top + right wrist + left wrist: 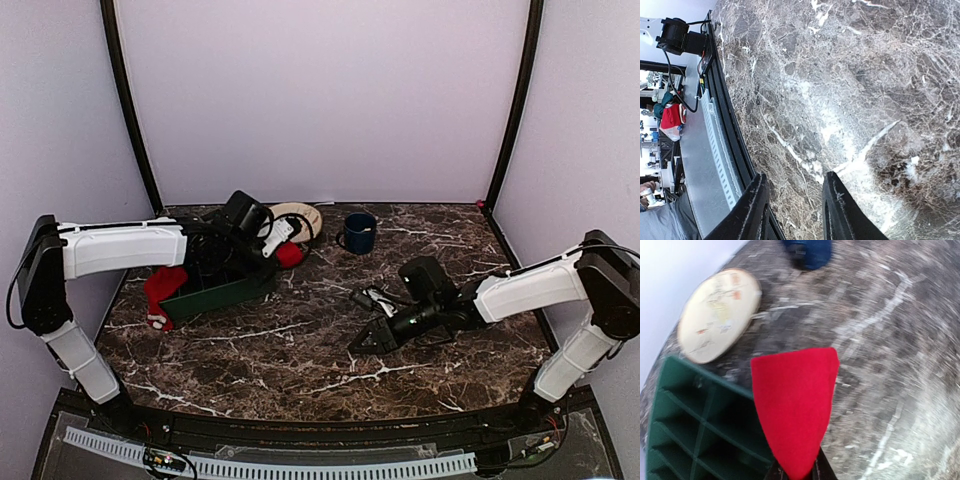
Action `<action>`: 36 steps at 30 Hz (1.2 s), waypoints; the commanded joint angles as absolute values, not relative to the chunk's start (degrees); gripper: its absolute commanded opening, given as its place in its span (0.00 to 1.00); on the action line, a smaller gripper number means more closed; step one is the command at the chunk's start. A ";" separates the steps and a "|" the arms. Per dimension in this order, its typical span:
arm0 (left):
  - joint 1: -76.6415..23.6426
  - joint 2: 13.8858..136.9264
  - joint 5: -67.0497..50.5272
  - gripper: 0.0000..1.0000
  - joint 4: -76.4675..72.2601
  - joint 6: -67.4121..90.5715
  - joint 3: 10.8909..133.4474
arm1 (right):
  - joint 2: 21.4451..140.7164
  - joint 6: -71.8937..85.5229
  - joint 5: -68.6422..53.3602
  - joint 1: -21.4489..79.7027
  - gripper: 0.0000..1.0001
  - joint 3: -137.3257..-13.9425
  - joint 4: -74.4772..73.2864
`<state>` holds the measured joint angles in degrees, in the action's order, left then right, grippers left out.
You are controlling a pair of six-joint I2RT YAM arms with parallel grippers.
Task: Roll the socks
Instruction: Place the sock in the storage box.
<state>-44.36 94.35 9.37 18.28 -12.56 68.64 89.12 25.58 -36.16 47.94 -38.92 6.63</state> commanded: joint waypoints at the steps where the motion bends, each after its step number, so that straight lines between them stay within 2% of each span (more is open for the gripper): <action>1: -40.85 92.82 16.75 0.00 23.63 -6.61 73.22 | 88.15 24.95 -34.82 47.63 0.35 -41.16 9.15; 10: -33.23 98.75 18.04 0.00 36.16 10.96 84.02 | 87.69 25.98 -35.60 47.61 0.35 -40.96 13.59; 17: -29.20 96.61 13.03 0.00 37.87 23.86 80.37 | 86.78 26.58 -36.34 47.58 0.35 -40.19 15.57; 26: -28.77 92.26 8.23 0.00 37.39 37.54 73.42 | 86.69 28.76 -38.14 47.87 0.35 -38.43 20.74; 36: -28.62 93.12 10.15 0.00 36.23 44.30 73.31 | 84.90 28.74 -38.63 48.06 0.36 -37.15 22.08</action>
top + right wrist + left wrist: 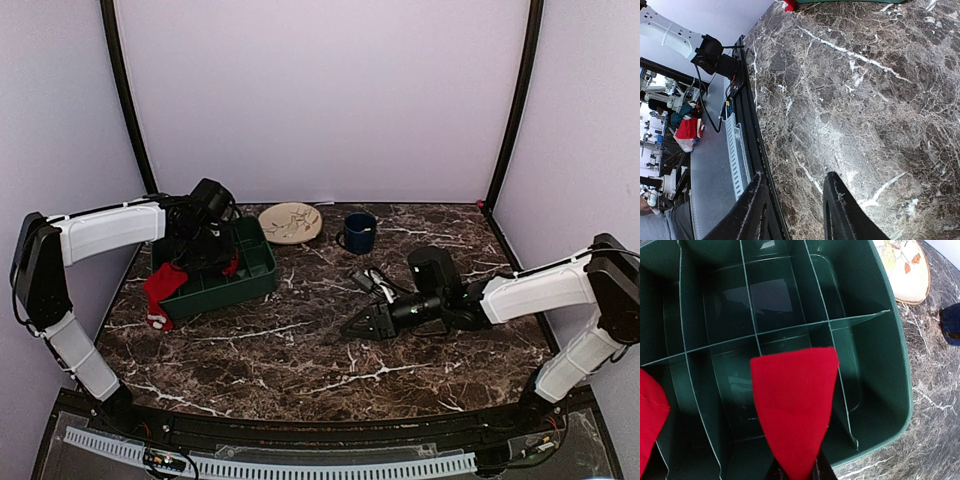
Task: Roll the socks
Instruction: Place the sock in the storage box.
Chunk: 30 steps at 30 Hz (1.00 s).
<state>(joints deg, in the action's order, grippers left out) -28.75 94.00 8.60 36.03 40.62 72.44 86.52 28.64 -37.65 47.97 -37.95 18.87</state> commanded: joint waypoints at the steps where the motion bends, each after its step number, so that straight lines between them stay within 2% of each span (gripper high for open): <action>1: -28.59 93.47 11.04 0.00 36.39 44.49 73.72 | 84.90 28.85 -38.70 48.01 0.36 -37.02 22.44; 17: -28.59 103.57 17.57 0.00 42.61 43.24 81.84 | 86.35 32.55 -40.90 48.10 0.36 -35.57 29.97; 30: -28.81 109.87 16.66 0.00 51.07 47.07 90.16 | 86.36 34.97 -42.45 48.09 0.36 -33.72 34.87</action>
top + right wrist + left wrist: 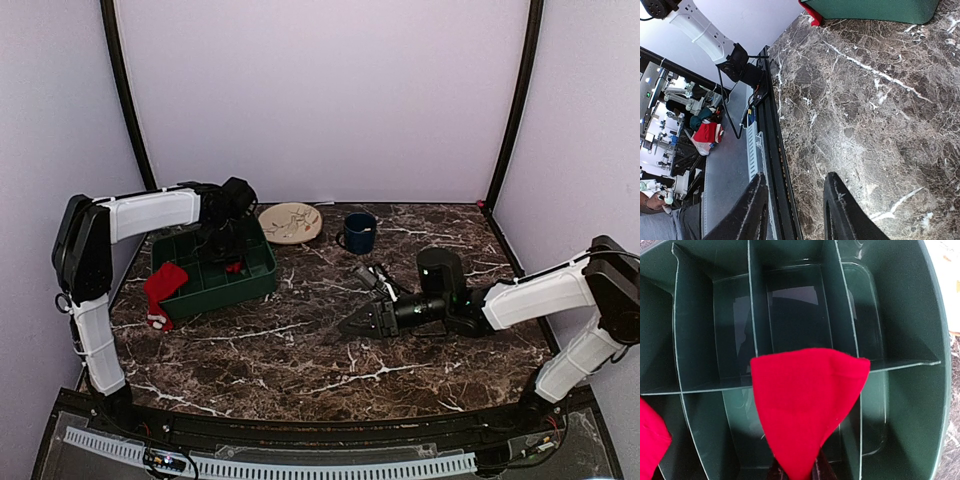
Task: Roll the socks
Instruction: Place the sock in the storage box.
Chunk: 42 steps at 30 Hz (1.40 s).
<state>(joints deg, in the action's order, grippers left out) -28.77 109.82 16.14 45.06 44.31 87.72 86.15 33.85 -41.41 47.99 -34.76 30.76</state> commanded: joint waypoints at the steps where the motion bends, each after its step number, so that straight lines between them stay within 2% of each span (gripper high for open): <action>1: -28.95 109.46 17.05 0.00 51.98 47.63 90.11 | 86.31 34.94 -42.45 48.09 0.36 -33.60 35.10; 12: -29.27 103.14 19.14 0.00 56.09 51.02 86.39 | 87.91 34.94 -44.50 48.13 0.36 -34.16 37.29; 37: -32.24 117.46 19.13 0.00 58.25 49.75 101.52 | 86.31 35.62 -45.39 47.95 0.36 -31.70 40.33; 42: -32.26 118.36 18.57 0.00 59.41 50.61 101.21 | 85.67 35.30 -45.35 47.79 0.36 -31.14 40.16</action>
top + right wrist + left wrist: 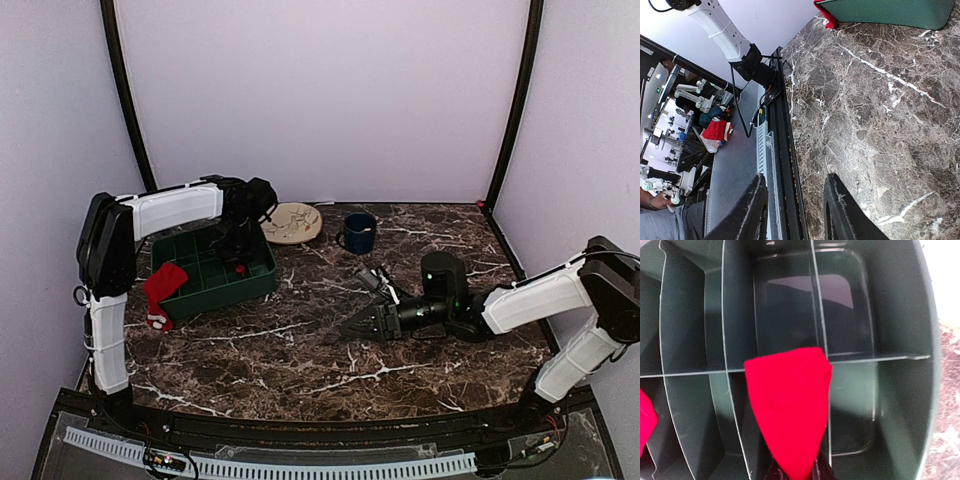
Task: Roll the socks
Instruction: Place the sock in the storage box.
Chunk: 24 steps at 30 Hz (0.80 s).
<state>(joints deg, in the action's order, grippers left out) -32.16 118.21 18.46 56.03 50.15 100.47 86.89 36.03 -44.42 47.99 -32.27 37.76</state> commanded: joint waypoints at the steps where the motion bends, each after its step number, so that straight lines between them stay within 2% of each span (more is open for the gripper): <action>1: -32.31 118.31 18.55 0.00 59.53 50.85 100.84 | 85.49 35.25 -45.37 47.81 0.36 -30.93 40.18; 11: -32.52 117.57 19.34 0.00 60.98 52.31 98.46 | 85.45 34.99 -45.79 47.65 0.36 -31.17 39.86; 24: -31.35 118.32 16.17 0.00 52.35 49.63 95.24 | 85.14 34.68 -45.18 47.72 0.36 -31.84 37.57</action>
